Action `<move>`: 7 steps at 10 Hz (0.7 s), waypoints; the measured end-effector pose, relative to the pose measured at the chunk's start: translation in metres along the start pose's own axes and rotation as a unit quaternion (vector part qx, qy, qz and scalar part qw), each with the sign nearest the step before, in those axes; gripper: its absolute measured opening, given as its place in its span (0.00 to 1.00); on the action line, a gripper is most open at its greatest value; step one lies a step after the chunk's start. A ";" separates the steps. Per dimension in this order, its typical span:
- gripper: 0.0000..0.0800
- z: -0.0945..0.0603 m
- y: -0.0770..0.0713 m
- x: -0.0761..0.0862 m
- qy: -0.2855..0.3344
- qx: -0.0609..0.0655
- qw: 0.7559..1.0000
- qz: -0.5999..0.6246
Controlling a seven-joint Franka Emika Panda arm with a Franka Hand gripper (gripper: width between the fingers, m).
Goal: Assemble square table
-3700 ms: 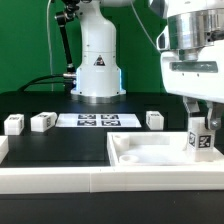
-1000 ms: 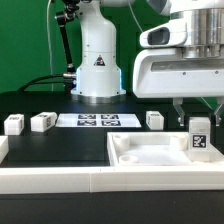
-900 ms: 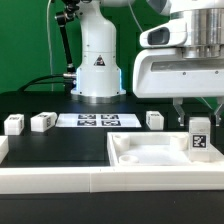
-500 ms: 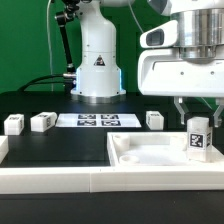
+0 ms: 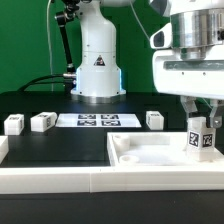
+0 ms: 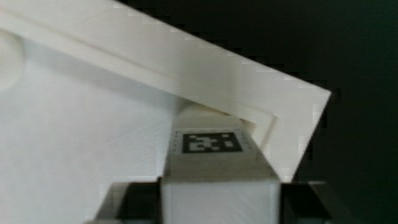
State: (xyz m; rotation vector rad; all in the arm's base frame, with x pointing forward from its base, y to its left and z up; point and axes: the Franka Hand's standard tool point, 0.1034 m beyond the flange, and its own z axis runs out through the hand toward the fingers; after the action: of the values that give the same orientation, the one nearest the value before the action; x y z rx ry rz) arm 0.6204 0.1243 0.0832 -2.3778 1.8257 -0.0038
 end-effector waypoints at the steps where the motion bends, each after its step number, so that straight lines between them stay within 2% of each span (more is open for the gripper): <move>1: 0.36 0.000 0.000 0.000 -0.001 0.000 0.999 0.042; 4: 0.36 0.000 0.000 0.000 -0.006 0.001 0.991 0.132; 7: 0.36 0.000 0.000 0.001 -0.006 0.001 0.991 0.137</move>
Offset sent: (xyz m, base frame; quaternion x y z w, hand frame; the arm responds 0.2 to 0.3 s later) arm 0.0009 -0.0008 -0.0011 0.0015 0.0006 0.1833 0.9831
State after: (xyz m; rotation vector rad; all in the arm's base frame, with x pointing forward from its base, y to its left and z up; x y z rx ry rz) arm 0.6210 0.1239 0.0828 -2.0994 2.1276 0.0376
